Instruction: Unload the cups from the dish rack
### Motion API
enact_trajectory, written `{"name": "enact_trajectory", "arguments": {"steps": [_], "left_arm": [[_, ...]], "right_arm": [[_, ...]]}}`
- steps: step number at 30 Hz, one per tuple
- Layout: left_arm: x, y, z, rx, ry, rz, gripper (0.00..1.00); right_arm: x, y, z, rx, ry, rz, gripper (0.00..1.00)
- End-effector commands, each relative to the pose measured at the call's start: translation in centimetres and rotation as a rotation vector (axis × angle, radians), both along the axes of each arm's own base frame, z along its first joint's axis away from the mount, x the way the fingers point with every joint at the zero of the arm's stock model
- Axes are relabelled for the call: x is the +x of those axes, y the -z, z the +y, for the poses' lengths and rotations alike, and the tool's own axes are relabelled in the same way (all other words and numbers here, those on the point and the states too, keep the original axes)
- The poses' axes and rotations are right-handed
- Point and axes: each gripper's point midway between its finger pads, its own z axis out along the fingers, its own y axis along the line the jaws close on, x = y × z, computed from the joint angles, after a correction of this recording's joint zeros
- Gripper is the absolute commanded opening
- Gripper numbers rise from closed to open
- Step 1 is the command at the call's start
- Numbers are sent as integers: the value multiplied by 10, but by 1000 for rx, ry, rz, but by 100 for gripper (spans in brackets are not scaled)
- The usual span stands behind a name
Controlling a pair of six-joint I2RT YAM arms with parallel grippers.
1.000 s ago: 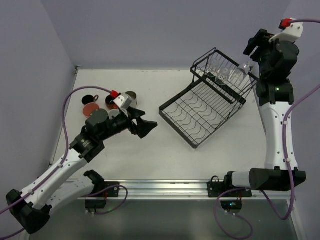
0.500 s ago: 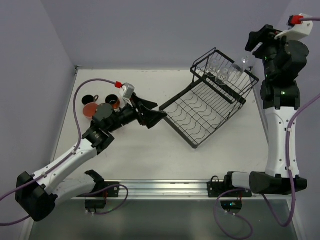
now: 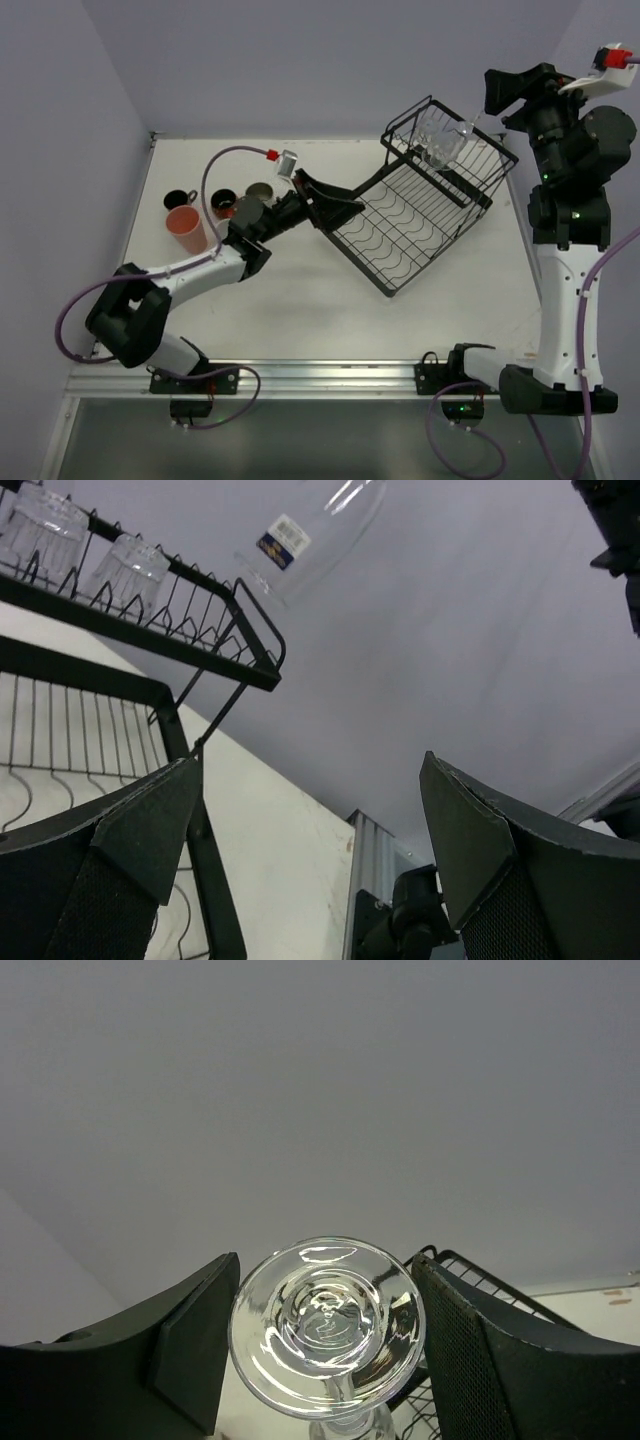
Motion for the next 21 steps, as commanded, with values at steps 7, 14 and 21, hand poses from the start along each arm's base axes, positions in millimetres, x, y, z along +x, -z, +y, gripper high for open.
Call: {"name": "enact_trajectory", "arguments": {"steps": [7,14,21], "left_arm": [[8,-69,-37,-273,165,-153,100],[1,-67,-66,-305,240,-128,100],[2,-70,-63,-296,196,-125,100]], "right_arm": [[-30,-10,37,113,-216,-84,28],[-36,4,44,142,-261,-73,28],[-41,1,42,140,-246,-87,28]]}}
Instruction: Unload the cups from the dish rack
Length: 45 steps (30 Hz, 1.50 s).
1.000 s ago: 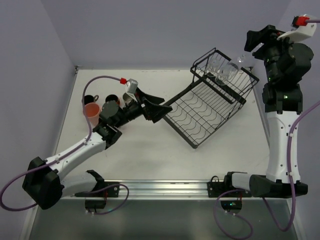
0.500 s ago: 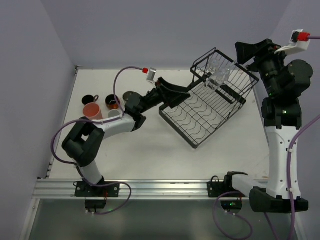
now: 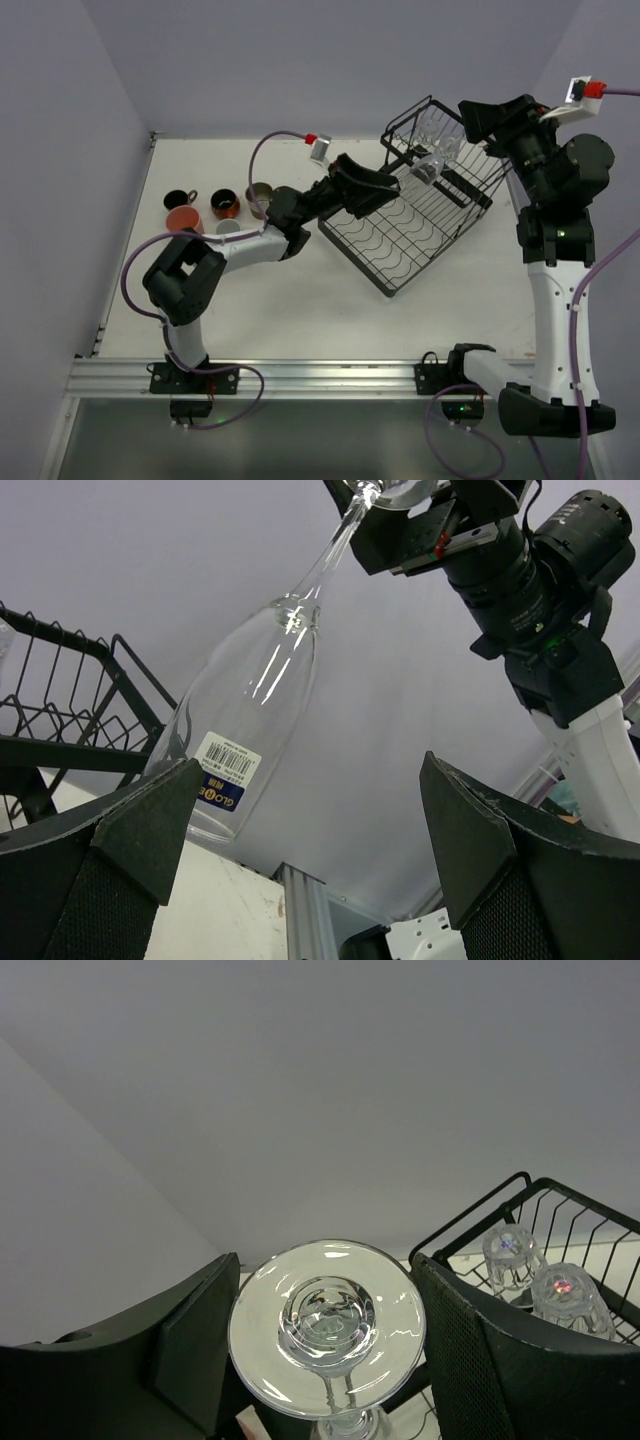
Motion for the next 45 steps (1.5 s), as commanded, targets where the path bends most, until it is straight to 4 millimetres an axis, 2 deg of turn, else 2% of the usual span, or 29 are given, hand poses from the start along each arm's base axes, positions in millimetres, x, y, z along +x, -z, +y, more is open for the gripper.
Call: {"name": "enact_trajectory", "arguments": {"steps": [1,4,9,13,19,25,33,45], "left_arm": [[-3,-24,12,-51,-52,-72,100],[-2,-27,19,-56,-94,-55,100],[4,-16,23,-36,-139,-3,100],[0,-15,19,-46,-85,11,100],[-2,0,10,-28,-35,60,100],[-6,5,6,-37,8,86,100],[-18,-13,4,-128,97,78,100],[-22,-34,10,-205,130,48,97]], "right_arm": [[-24,-48,3,13,-16,-162,28],[-25,-53,4,11,-19,-170,28],[-28,-58,3,13,-15,-181,28],[-30,-62,3,16,-16,-189,28],[-31,-67,3,20,-15,-202,28],[-31,-66,4,30,-18,-202,28],[-27,-59,7,46,-40,-189,28],[-19,-36,5,47,-33,-148,29]]}}
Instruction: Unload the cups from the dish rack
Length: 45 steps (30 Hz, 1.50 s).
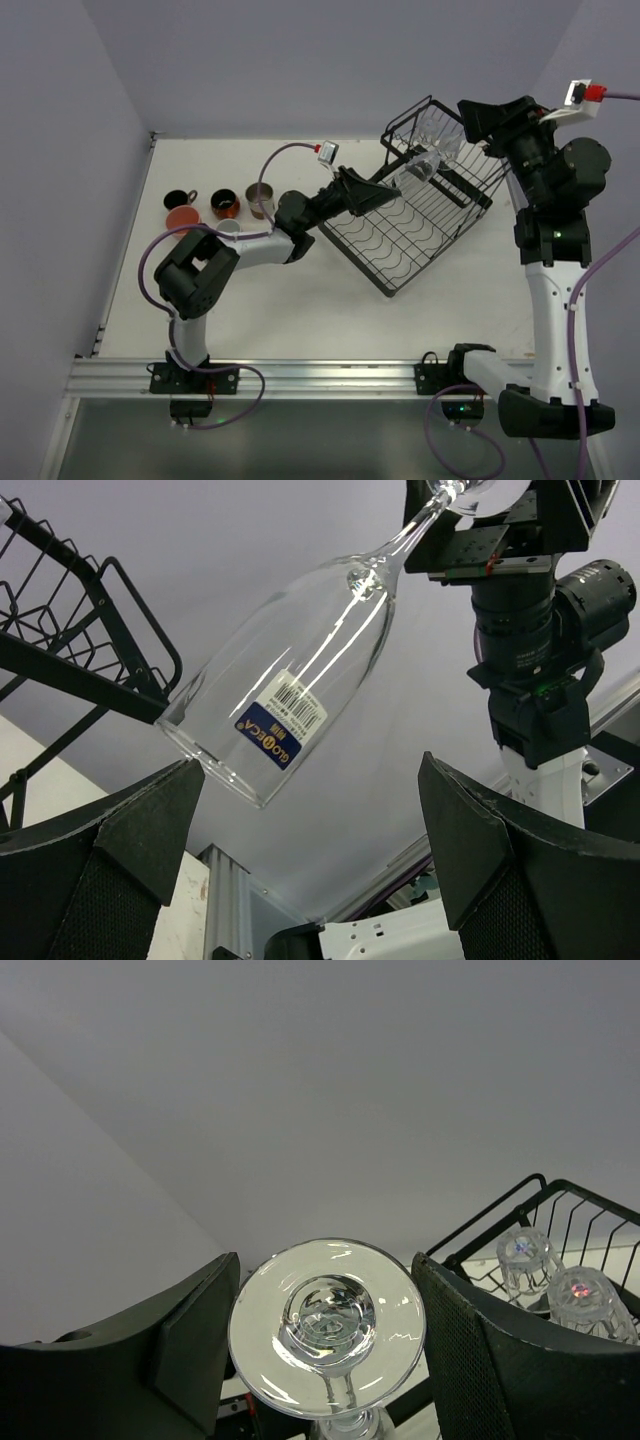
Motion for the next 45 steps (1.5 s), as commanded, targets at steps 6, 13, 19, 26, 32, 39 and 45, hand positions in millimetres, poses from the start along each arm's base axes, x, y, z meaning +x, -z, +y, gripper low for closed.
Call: {"name": "enact_trajectory", "arguments": {"steps": [6,13,19,26,32,39,45], "left_arm": [[-33,-70,26,-214,15,-227,90],[-38,-76,33,-242,17,-235,69],[-45,-89,43,-276,8,-259,47],[-50,-102,57,-289,-31,-283,22],[-61,-118,74,-311,-70,-314,15],[-85,-150,101,-355,-112,-384,10],[-106,-174,125,-364,-168,-441,2]], "right_arm": [[-16,-23,4,15,-25,-105,29],[-19,-18,6,36,-41,-118,29],[-24,-3,8,63,-49,-109,29],[-27,20,7,95,-46,-79,29],[-34,40,15,153,-101,-54,36],[-47,47,29,193,-191,-42,47],[-56,67,43,255,-294,7,58]]}}
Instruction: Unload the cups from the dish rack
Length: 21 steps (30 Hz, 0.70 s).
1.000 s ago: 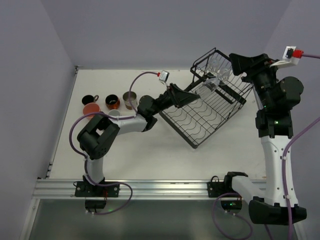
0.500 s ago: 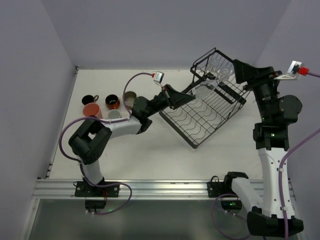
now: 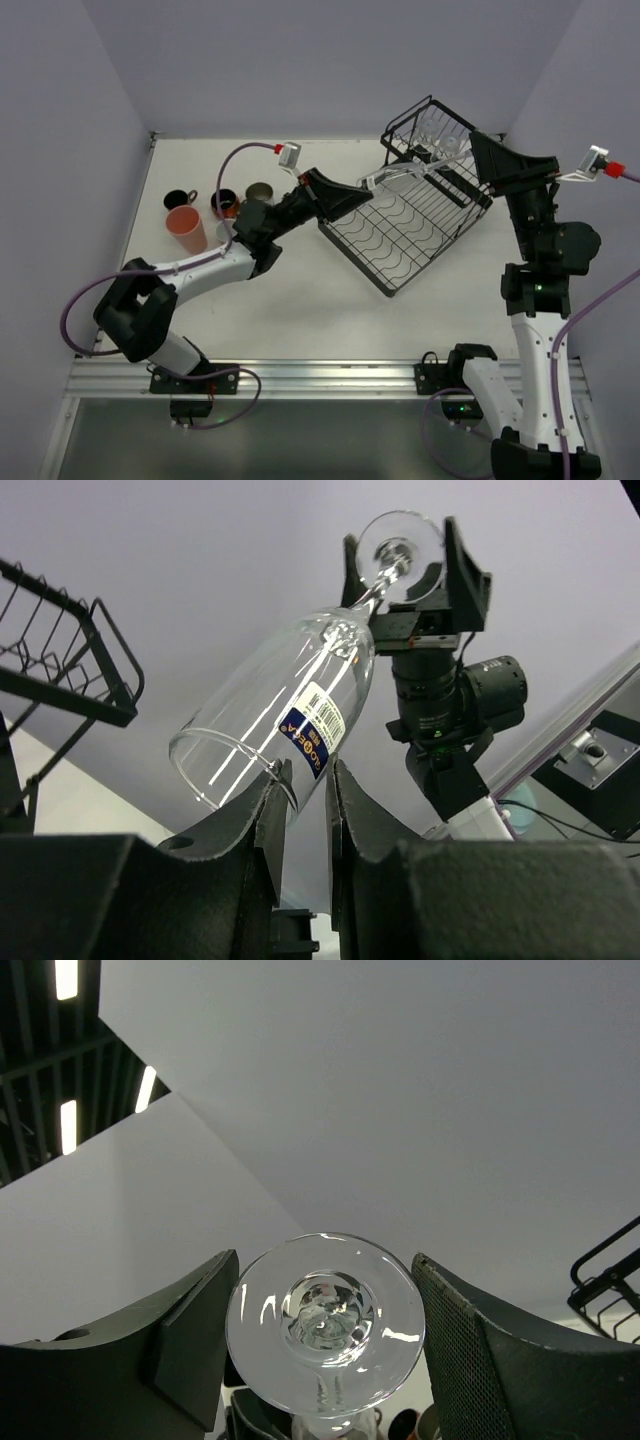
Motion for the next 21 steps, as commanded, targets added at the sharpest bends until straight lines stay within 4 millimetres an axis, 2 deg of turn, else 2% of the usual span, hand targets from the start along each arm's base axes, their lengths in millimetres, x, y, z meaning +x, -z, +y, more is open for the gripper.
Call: {"name": "enact_trajectory", "arguments": {"steps": [1,2,6,9,11,16,17,19,20,21], "left_arm": [[-64,-125,67,-353,-77,-360,0],[-70,-132,74,-364,-88,-375,0],[-76,-139,84,-348,-134,-388,0],[-81,-146,91,-353,-151,-404,0],[-85,-152,95,-357,-163,-418,0],[-80,-157,93,-278,-213,-416,0],[-82,-165,98,-273,-232,-429,0],[-72,-160,93,-181,-287,-424,0],[-76,-170,99,-179,-311,-441,0],[-73,-171,100,-153,-328,-441,0]], "right_arm": [[3,60,35,-66,-216,154,60],[3,66,36,-59,-233,159,61],[-3,70,43,-33,-291,162,62],[-7,70,47,-18,-332,167,73],[-10,69,51,-23,-362,165,75],[-17,61,52,-35,-354,145,85],[-16,63,51,-39,-351,156,88],[-16,63,52,-54,-348,154,96],[-15,64,51,-55,-341,157,99],[-14,64,50,-64,-330,156,99]]}}
